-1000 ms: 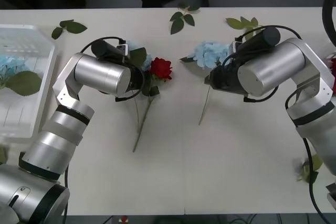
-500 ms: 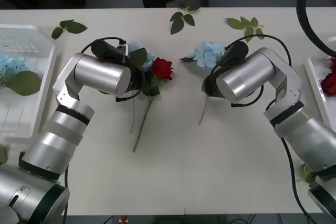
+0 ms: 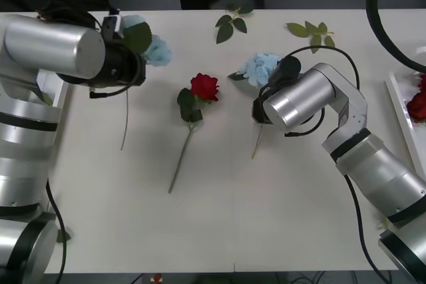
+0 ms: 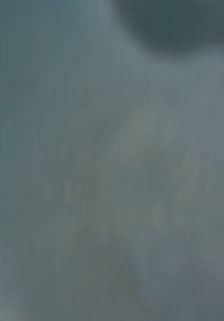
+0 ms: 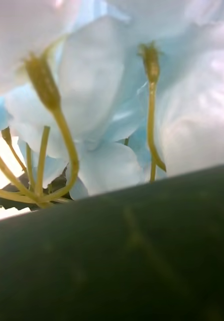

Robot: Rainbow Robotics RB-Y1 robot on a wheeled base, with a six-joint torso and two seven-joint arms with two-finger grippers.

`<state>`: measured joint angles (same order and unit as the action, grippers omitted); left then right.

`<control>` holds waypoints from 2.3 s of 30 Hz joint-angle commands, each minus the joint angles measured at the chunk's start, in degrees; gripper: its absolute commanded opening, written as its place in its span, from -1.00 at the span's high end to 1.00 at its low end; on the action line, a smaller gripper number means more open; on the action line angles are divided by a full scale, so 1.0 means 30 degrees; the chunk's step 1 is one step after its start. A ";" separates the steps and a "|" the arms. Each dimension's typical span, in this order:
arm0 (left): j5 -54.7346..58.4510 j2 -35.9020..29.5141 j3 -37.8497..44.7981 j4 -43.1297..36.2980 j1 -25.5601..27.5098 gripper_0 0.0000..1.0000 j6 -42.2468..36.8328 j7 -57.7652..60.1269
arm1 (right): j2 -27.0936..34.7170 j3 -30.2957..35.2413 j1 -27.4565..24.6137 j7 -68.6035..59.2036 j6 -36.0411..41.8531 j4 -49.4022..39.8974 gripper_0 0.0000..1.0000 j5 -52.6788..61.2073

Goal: Place the red flowers into the right box and the blue flowers into the left box. If a person shows an open palm, hand one flower to the person first, then continue sorting.

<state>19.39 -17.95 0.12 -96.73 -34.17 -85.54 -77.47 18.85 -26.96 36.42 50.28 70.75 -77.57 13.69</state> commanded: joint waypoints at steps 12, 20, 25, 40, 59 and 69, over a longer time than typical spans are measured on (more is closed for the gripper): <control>0.4407 -0.7934 0.7579 -0.1154 0.0610 1.00 -0.3332 -0.0778 | -0.0337 -0.0389 0.0486 -0.1233 -0.0350 -0.0188 1.00 -0.0286; 0.5403 -0.9487 0.9630 0.1483 0.2837 1.00 0.0389 -0.4059 | 0.0659 -0.0389 0.0486 -0.1262 -0.0321 -0.0921 1.00 0.0007; 0.6692 -0.9604 0.9981 0.3651 0.3862 1.00 0.3172 -0.5641 | 0.2505 -0.0272 0.0457 -0.1028 0.0383 -0.3089 1.00 0.1413; 0.8714 -0.9516 0.8282 0.9715 0.4360 1.00 0.8270 -0.8542 | 0.4497 0.7814 -0.3557 0.6414 0.0500 -1.1761 1.00 1.2136; 1.0970 -0.9545 0.8985 0.5380 0.4389 -0.45 0.4139 -0.9011 | 0.2446 1.0041 -0.3879 1.5671 0.0793 -1.1438 1.00 2.7634; 1.6243 -0.7231 0.7198 0.2157 0.2544 -0.96 0.2674 -0.9684 | 0.2446 0.9543 -0.3850 1.5877 0.0646 -1.1468 1.00 2.8367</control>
<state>66.39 -42.34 22.08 -88.01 -24.57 -77.48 -102.79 26.83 0.83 23.60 96.01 72.81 -111.05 98.13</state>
